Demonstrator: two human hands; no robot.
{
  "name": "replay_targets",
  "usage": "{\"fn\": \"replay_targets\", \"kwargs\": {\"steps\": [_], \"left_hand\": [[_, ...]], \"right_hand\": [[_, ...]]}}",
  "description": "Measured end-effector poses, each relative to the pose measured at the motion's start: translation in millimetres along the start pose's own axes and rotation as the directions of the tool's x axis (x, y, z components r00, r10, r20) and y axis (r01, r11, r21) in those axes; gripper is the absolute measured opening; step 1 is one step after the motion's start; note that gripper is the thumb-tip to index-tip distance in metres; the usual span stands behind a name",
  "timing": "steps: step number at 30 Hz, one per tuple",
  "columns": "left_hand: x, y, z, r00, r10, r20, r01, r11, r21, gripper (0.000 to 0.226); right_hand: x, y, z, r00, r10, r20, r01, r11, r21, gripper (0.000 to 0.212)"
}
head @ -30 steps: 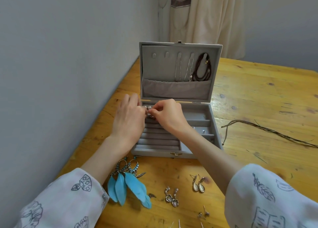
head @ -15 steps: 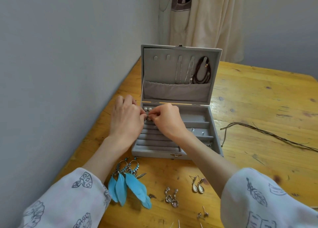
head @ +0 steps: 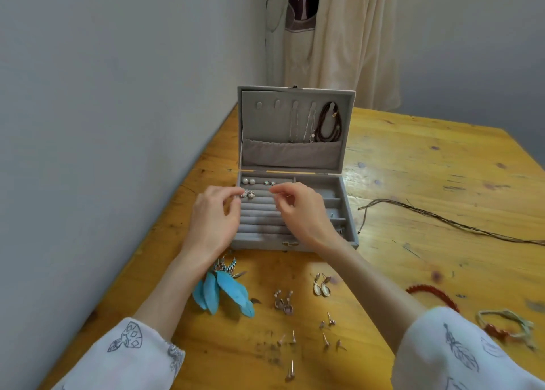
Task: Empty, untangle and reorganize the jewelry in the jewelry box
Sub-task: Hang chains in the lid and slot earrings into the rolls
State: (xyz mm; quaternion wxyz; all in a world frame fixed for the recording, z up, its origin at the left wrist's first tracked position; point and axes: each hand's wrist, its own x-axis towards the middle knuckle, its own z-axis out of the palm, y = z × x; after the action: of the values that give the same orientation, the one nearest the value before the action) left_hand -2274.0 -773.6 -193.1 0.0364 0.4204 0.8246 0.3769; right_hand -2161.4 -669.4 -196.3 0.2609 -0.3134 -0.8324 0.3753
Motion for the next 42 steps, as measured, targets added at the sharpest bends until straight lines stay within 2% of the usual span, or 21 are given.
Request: {"fn": "replay_targets", "kwargs": {"steps": [4,8,10,12,16,27,30,35,37,42], "left_hand": [[-48,23,11,0.993,0.106,-0.052,-0.112,0.982,-0.149,0.023],[-81,37,34,0.973,0.193,0.126,-0.167,0.967,-0.192,0.021],[-87,39,46,0.958,0.193,0.21,-0.162,0.975,-0.154,0.017],[-91,40,53,0.961,0.134,0.241,-0.107,0.987,-0.122,0.015],[-91,39,60,0.973,0.057,0.223,-0.038,0.995,-0.088,0.014],[-101,47,72,0.989,0.066,0.13,-0.066,0.998,-0.003,0.014],[-98,48,62,0.988,0.07,0.134,-0.059,0.995,-0.084,0.01],[-74,50,33,0.994,0.028,0.108,0.001,0.966,-0.259,0.005],[-55,50,23,0.995,-0.013,0.096,0.043,0.945,-0.324,0.004],[-6,36,15,0.994,-0.083,0.074,0.099,0.966,-0.24,0.004]], "right_hand": [[-64,10,-26,0.989,0.038,-0.146,-0.019,0.991,0.131,0.019],[-113,37,-36,0.967,0.121,-0.226,-0.124,0.992,0.0,0.017],[-122,48,-36,0.972,0.128,-0.196,-0.146,0.986,-0.083,0.016],[-126,51,-35,0.98,0.103,-0.168,-0.126,0.983,-0.131,0.016],[-127,52,-30,0.986,0.052,-0.157,-0.083,0.977,-0.195,0.014],[-128,53,-32,0.985,0.061,-0.161,-0.086,0.985,-0.151,0.005],[-123,48,-37,0.984,0.103,-0.148,-0.108,0.994,-0.032,0.004],[-88,23,-52,0.994,0.076,-0.084,-0.069,0.994,0.086,0.009],[-67,13,-53,0.998,0.049,-0.037,-0.047,0.997,0.064,0.007],[-19,3,-40,0.995,0.014,0.104,-0.013,1.0,-0.002,0.006]]}}
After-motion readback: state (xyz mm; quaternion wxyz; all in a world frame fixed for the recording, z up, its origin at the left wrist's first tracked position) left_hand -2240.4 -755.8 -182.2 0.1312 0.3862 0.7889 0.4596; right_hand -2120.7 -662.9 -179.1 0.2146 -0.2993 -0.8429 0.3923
